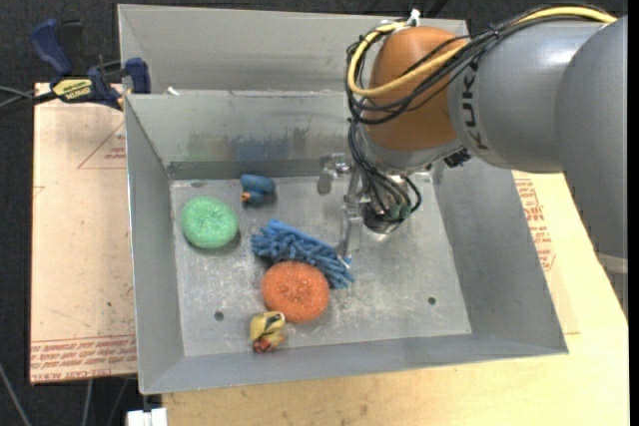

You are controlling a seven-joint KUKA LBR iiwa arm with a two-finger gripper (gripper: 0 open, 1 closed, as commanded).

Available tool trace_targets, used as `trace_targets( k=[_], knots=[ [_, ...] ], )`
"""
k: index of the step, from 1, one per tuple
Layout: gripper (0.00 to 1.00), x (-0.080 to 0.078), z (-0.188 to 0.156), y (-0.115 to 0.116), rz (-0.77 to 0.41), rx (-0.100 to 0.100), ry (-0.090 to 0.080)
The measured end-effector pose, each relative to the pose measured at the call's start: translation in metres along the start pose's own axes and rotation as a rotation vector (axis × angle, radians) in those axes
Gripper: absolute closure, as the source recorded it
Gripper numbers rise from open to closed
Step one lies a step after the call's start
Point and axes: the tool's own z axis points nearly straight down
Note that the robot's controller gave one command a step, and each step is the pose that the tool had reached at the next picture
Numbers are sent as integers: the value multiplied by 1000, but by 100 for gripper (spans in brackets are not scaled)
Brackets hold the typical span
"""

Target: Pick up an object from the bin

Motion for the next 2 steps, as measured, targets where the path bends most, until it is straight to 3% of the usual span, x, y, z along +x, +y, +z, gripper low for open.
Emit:
trace_targets(
  k=[1, 2],
  knots=[
    [0, 24, 38, 31, -239, -5, 11],
    [0, 35, 50, 35, -295, -3, 1]
  ],
)
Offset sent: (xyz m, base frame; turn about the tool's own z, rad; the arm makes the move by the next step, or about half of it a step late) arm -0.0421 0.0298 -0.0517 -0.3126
